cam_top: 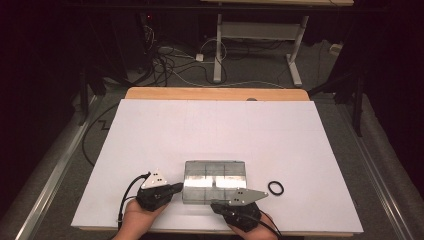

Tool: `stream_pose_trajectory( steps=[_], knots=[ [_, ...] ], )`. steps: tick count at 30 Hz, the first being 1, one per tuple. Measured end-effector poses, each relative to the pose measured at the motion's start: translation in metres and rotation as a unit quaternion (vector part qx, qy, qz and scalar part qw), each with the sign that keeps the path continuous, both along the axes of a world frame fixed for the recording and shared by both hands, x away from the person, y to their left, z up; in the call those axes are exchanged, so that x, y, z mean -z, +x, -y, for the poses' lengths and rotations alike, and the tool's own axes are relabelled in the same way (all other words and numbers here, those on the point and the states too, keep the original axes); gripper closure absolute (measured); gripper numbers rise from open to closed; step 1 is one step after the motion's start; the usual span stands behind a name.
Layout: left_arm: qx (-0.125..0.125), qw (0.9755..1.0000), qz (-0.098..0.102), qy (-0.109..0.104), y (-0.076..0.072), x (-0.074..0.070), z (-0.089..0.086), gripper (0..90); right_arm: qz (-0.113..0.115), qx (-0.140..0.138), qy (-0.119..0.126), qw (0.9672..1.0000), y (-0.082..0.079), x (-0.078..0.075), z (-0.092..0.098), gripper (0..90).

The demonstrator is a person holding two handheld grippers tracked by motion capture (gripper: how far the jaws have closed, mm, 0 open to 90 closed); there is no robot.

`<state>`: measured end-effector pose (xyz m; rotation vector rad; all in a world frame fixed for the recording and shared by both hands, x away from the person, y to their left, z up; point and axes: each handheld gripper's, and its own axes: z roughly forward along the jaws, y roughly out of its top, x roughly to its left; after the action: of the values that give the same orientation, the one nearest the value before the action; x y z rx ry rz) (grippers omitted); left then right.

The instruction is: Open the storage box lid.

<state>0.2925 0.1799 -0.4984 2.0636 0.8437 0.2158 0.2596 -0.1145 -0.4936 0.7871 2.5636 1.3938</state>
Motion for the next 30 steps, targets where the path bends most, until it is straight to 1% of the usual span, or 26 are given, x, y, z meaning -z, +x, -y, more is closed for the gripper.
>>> stream_pose_trajectory(
  steps=[3,9,16,20,30],
  knots=[
    [0.0,1.0,0.0,0.0,0.0,0.0,0.0,87.7,0.002,-0.002,0.0,1.0,0.0002,-0.0001,0.0007,90.0],
    [0.001,1.0,0.0,-0.002,0.0,-0.0001,-0.0005,87.7,0.004,-0.003,0.009,0.9999,-0.0005,-0.0006,0.0016,90.0],
    [0.0,1.0,-0.002,-0.007,0.0004,0.0,-0.0015,87.7,0.008,-0.006,0.016,0.9998,-0.0009,-0.0014,0.0026,90.0],
    [0.0,0.9999,-0.003,-0.011,0.0005,-0.0001,-0.0023,87.7,0.011,-0.008,0.016,0.9998,-0.0009,-0.0023,0.0024,90.0],
    [0.0,0.9998,-0.003,-0.02,0.0005,-0.0002,-0.0041,87.7,0.013,-0.005,0.022,0.9996,-0.0002,-0.005,0.0033,90.0]
  ],
)
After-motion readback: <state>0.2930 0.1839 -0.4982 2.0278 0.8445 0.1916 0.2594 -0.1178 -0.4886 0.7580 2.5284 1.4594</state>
